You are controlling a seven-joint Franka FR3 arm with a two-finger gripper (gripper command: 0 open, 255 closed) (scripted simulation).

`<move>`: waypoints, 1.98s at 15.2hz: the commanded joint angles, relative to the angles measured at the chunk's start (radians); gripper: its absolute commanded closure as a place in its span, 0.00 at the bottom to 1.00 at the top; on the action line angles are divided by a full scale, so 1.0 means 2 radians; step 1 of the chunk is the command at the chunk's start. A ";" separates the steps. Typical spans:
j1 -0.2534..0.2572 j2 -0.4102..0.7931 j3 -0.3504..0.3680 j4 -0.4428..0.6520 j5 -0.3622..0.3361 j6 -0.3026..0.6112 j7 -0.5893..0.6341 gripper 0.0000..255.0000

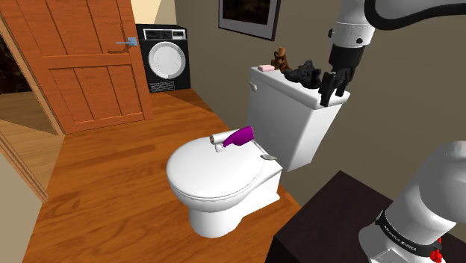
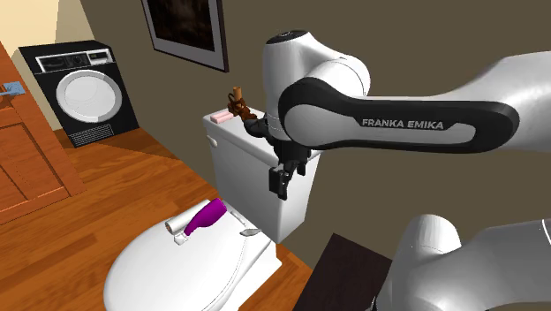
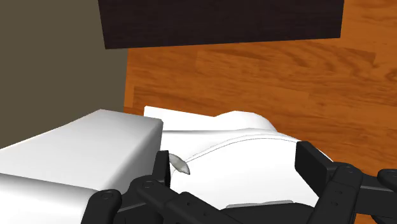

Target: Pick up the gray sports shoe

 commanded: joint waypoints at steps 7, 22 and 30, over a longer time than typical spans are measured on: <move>-0.028 0.104 -0.050 0.101 0.002 -0.004 -0.022 0.00; -0.090 0.388 -0.169 0.434 0.086 -0.095 -0.091 0.00; -0.142 0.517 -0.197 0.592 0.148 -0.155 -0.113 0.00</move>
